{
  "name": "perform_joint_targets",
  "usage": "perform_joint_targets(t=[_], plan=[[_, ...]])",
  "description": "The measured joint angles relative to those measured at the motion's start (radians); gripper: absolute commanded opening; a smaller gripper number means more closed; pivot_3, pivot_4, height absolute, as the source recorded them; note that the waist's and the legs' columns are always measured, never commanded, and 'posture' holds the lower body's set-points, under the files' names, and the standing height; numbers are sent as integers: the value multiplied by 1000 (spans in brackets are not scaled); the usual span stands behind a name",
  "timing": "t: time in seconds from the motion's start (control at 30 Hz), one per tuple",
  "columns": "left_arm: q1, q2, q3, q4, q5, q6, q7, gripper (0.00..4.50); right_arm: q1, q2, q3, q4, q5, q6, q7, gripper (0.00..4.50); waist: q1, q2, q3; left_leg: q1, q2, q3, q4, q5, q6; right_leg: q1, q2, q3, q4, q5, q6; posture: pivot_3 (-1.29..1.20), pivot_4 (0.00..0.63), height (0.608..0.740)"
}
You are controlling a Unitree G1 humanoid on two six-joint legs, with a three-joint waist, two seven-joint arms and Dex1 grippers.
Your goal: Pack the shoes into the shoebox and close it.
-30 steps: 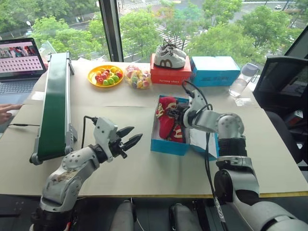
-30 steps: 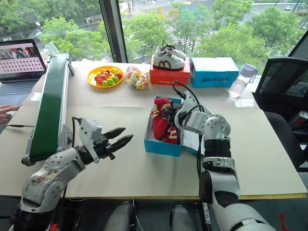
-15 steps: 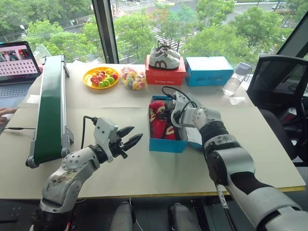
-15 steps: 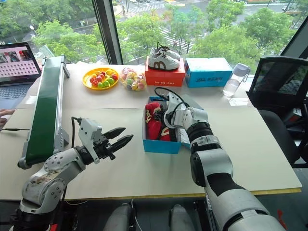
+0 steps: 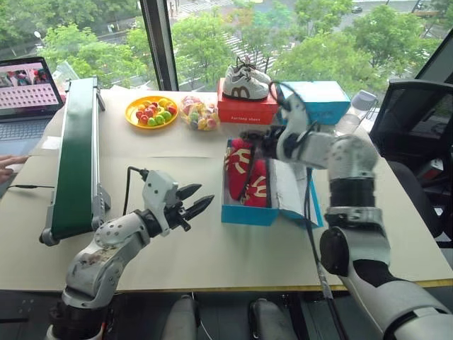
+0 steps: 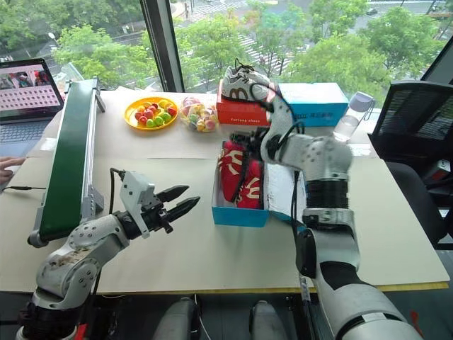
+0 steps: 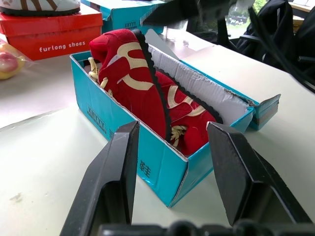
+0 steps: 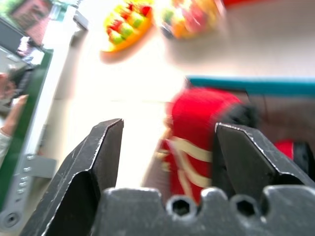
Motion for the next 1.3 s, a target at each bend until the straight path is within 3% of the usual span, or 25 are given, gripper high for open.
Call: perform_joint_targets(t=[0.23, 0.27, 0.37, 0.47, 0.57, 0.87, 1.0, 1.3], plan=[[-19, 1, -6, 25, 0, 0, -24, 2332, 147, -29, -74, -193, 71, 189, -18, 1254, 4, 0, 0, 0, 0, 0, 3, 0, 0, 1, 0, 0, 0, 0, 0, 0, 150, 739], [-19, 1, -6, 32, 0, 0, -26, 2332, 154, -32, -75, -201, 65, 189, -23, 682, 3, 0, 0, 0, 0, 0, 3, 0, 0, 1, 0, 0, 0, 0, 0, 0, 150, 739], [-25, 0, -16, 38, 0, 0, -31, 2332, 154, -30, -51, -206, 38, 154, -26, 70, -3, 0, 0, 1, 1, 0, 3, 0, 0, 0, 1, 1, 0, 0, 0, 0, 150, 739], [-30, -3, -20, 40, 0, 0, -34, 2332, 136, 1, 96, -133, -84, -53, 18, 24, -14, 0, 0, 1, 2, 1, 3, 0, 0, 0, 3, 3, 0, 0, -1, 0, 150, 739], [-34, -5, -25, 41, 0, 2, -35, 2332, 61, 37, 228, 85, -220, -302, 89, 24, -20, 0, 0, 1, 3, 1, 3, 0, 0, 0, 4, 3, 0, 0, -1, 0, 150, 739], [-13, -3, -13, 28, -5, 24, -21, 2332, -117, 84, 321, 742, -478, -860, 220, 24, -9, 0, 0, 1, 3, 1, 2, 0, 0, 0, 4, 3, -1, 0, 0, 0, 150, 739], [6, -2, 0, -9, -13, 39, -6, 2332, -161, 89, 332, 905, -561, -1018, 226, 24, -12, 0, 0, 2, 3, 1, 2, 0, 0, 1, 4, 3, 0, 0, -1, 0, 150, 739], [19, -2, 6, -31, -16, 47, 15, 2332, -191, 116, 301, 1038, -612, -1116, 241, 24, -15, 0, 0, 5, 3, 1, 2, 0, -1, 3, 4, 3, 1, 1, -1, 0, 150, 739]])
